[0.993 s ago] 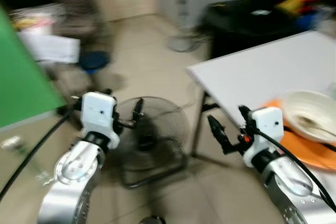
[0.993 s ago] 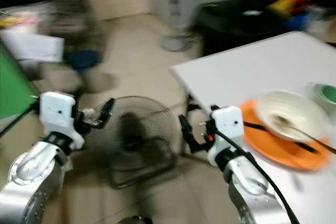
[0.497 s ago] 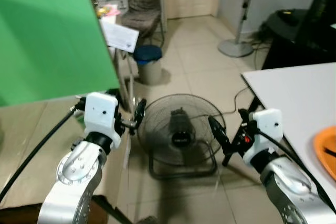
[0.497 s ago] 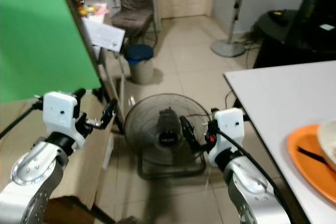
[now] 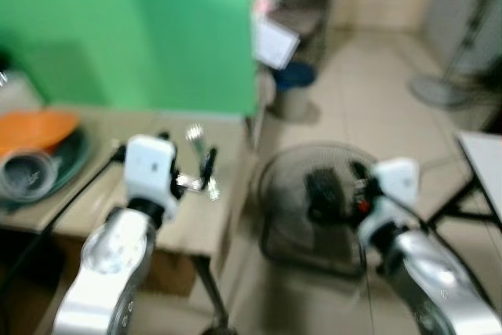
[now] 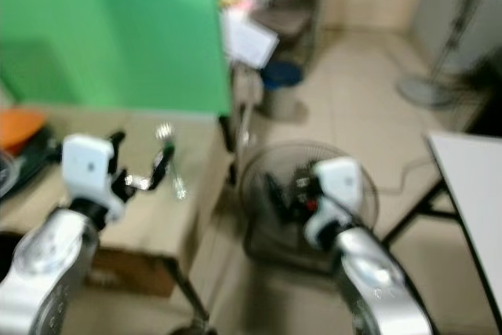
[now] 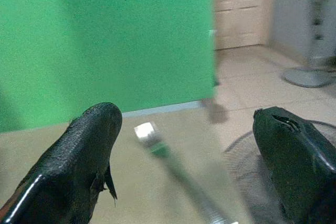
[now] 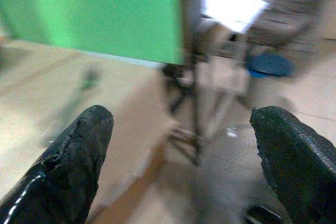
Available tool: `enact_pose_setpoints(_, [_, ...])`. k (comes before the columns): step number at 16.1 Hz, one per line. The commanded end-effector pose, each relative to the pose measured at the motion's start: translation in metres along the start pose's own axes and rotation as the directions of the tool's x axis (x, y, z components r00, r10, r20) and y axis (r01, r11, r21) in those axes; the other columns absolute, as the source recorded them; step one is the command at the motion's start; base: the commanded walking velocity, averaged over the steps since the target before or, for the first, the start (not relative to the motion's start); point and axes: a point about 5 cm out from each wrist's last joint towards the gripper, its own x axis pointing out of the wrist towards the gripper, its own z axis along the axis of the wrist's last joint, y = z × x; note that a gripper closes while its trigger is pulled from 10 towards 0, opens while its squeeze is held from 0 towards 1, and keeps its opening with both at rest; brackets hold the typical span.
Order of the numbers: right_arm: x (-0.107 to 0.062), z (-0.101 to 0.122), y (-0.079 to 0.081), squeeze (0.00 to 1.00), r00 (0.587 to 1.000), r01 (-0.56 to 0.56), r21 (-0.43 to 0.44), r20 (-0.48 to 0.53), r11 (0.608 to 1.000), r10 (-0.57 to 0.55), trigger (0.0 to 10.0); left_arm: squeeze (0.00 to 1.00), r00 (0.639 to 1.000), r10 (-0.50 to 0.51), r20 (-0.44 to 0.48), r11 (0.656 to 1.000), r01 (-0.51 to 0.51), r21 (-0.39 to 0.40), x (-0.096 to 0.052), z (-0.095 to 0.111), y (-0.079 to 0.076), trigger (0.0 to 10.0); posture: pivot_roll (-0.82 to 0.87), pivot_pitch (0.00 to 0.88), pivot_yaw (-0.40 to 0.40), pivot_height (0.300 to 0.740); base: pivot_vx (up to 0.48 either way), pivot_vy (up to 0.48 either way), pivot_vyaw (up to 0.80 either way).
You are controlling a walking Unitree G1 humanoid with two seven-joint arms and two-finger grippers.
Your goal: Setting the table
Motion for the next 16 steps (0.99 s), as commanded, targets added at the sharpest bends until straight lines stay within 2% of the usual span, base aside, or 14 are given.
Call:
enact_pose_setpoints(1, [-0.001,0.001,-0.006,1.00,1.000,0.018,-0.008,-0.001,1.000,-0.018,10.0,0.00,1.000,-0.003,0.007,1.000,0.003,-0.006,0.000,0.002,-0.002,10.0,0.15,0.000,0.038,0.740,0.000,0.240,0.80])
enact_pose_setpoints(4, [0.001,-0.002,-0.004,1.00,0.999,0.034,0.043,-0.010,0.999,-0.033,10.0,0.00,1.000,0.004,0.006,1.000,-0.004,0.000,0.000,0.001,0.002,10.0,0.15,0.000,0.036,0.740,0.000,0.312,0.00])
enact_pose_setpoints(8, [0.004,-0.004,0.001,1.00,0.998,0.053,0.061,-0.026,0.997,-0.051,10.0,0.00,1.000,0.004,0.004,1.000,-0.004,0.007,0.002,0.002,0.004,10.0,0.15,0.000,0.041,0.740,0.000,0.356,0.00])
enact_pose_setpoints(9, [0.005,-0.005,0.002,0.71,0.998,0.054,0.063,-0.043,0.997,-0.052,10.0,0.00,1.000,0.005,0.002,1.000,-0.005,0.012,0.003,0.002,0.004,10.0,0.15,0.000,0.042,0.740,0.000,0.000,0.00])
enact_pose_setpoints(10, [0.005,-0.006,0.002,0.00,0.997,0.051,0.065,-0.053,0.997,-0.048,10.0,0.00,1.000,0.010,-0.009,1.000,-0.010,0.003,0.003,0.001,0.005,10.0,0.15,0.000,0.043,0.740,0.000,0.000,0.00])
enact_pose_setpoints(14, [0.009,-0.004,0.004,0.00,0.998,0.042,0.062,-0.056,0.997,-0.039,10.0,0.00,0.999,0.033,-0.006,0.999,-0.033,0.010,0.004,0.002,0.010,10.0,0.16,0.000,0.040,0.740,0.000,0.000,0.00])
enact_pose_setpoints(16, [0.011,-0.002,0.005,0.00,0.998,0.044,0.068,-0.049,0.997,-0.041,10.0,0.00,1.000,0.031,-0.002,1.000,-0.031,-0.002,0.002,0.002,0.011,10.0,0.16,0.000,0.036,0.740,0.304,0.000,0.00])
